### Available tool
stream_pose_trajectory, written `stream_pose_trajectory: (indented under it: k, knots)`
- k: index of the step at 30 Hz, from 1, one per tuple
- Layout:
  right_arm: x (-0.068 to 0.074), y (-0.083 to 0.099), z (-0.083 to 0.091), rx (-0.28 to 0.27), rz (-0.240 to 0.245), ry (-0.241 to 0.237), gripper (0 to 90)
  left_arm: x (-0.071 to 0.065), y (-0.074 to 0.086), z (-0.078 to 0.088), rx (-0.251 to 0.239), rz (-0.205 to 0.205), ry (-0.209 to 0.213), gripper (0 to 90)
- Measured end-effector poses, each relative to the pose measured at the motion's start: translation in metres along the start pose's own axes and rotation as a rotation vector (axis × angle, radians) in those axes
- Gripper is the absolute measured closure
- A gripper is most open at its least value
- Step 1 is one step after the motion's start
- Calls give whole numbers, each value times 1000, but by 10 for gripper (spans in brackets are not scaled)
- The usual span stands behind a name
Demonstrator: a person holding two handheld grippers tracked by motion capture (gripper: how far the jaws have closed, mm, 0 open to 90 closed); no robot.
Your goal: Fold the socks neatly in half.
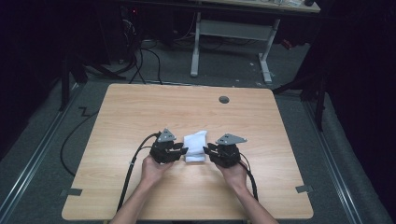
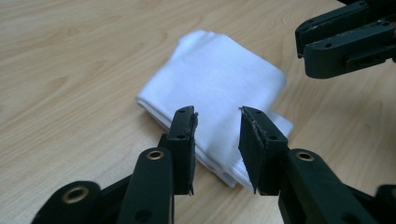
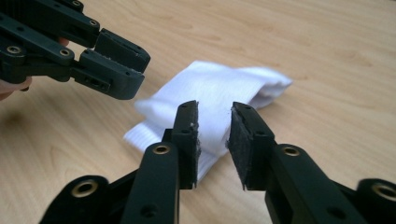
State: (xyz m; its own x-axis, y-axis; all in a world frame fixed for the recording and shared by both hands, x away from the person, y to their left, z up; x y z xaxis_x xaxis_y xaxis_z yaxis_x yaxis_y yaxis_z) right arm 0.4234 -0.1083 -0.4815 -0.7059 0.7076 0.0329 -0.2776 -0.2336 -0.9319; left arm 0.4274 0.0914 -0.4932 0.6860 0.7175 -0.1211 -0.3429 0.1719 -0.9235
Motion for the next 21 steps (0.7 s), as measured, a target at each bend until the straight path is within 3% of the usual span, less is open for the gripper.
stream_pose_trajectory:
  k: [2, 5, 11, 21]
  knots:
    - [-2, -4, -4, 4, 2, 7, 734, 0, -3, -3, -1, -16, -40, 644]
    - [-5, -5, -12, 8, 0, 15, 738, -1, -2, -9, 18, -24, -58, 628]
    - [-9, 7, -23, 60, -17, 21, 739, -2, 7, -17, 81, -24, -52, 604]
    - [-6, 31, -23, 115, -28, 0, 714, -7, 19, -16, 102, -15, -35, 568]
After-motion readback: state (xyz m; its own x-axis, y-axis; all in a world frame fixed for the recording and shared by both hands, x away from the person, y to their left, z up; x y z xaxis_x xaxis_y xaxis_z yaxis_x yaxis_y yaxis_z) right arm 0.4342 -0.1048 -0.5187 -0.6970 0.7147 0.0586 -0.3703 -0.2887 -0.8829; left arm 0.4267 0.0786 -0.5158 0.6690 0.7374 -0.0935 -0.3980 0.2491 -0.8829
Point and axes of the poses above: each handheld gripper's, and its own axes: z roughly backward along the jaws, y roughly out of its underside, x roughly to its left, the point moved 4 cm from there along -z, roughly forward along the jaws, and after that the axes turned 13 degrees about -x, right-handed, at the moved point
